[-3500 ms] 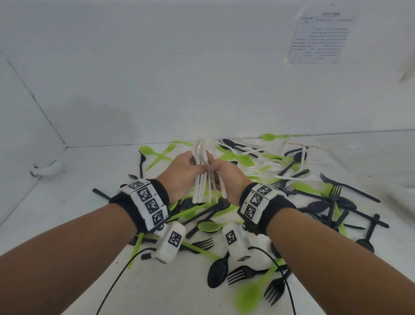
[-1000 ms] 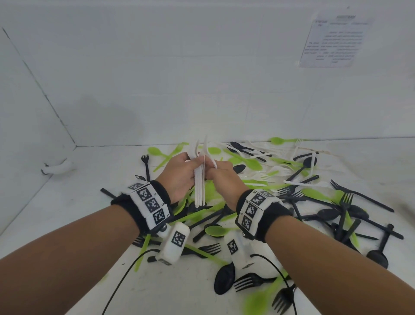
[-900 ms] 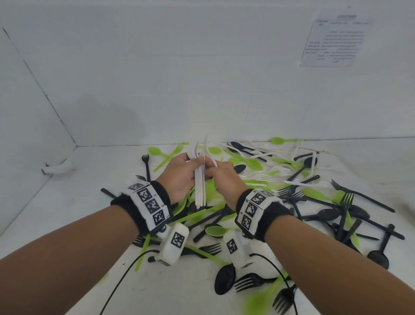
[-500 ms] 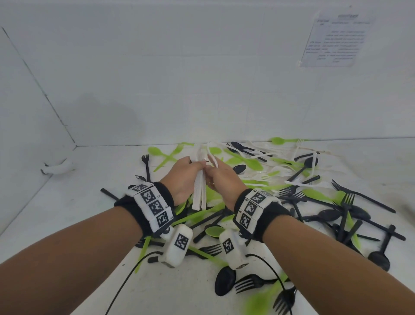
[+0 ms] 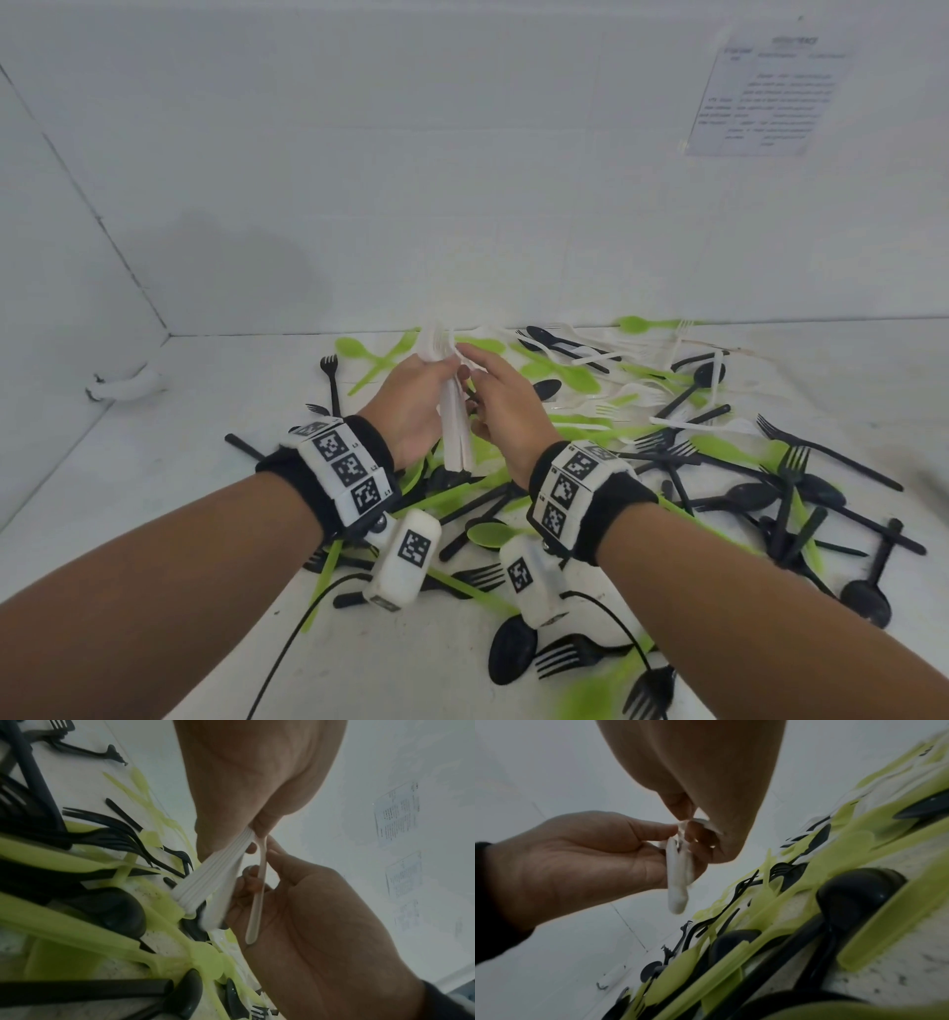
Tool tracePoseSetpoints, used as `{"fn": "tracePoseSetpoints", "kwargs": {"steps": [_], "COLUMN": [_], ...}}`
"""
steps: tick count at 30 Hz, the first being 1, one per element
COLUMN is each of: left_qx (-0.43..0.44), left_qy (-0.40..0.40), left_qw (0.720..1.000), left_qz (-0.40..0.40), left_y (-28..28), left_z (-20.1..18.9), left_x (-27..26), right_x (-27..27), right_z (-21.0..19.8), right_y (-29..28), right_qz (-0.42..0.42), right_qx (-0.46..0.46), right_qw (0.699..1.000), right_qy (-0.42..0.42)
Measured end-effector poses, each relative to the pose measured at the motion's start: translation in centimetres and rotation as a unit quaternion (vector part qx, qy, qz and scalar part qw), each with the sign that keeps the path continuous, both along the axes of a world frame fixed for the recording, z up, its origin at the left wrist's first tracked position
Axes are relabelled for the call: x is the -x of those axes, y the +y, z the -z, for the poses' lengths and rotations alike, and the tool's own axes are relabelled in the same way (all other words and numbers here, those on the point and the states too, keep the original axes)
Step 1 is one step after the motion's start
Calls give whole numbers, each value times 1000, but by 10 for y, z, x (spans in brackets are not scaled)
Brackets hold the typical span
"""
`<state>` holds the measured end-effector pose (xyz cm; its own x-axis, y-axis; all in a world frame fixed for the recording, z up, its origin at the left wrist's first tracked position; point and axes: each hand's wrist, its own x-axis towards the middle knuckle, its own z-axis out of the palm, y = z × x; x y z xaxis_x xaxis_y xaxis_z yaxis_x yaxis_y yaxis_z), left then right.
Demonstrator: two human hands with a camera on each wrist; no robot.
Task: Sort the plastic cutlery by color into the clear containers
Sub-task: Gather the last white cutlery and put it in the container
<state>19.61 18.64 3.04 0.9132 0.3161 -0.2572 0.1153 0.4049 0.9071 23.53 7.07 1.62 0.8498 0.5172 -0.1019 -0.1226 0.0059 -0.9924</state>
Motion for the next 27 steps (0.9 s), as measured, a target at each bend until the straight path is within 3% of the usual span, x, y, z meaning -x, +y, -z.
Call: {"fn": "tracePoseSetpoints", "kwargs": {"steps": [6,13,19,27], "left_qx": [2,44,48,20], "left_qy": [-14,-33,-43,-32], "left_qw": [1000,998,998,999], "left_qz": [7,-32,-11,26], "left_y": [4,12,12,20], "left_z": [-2,-1,-1,-1], "left_x": [2,0,0,4], "right_x": [1,-6,-3,-4], "right_z": [-2,3,1,3], "right_y": [9,10,14,10], "right_qz": [-12,54,0,-50], "right_qx": [12,-25,9,-53], "right_qw": [998,998,995,997], "right_qy": [-61,-36,-99,-14]}}
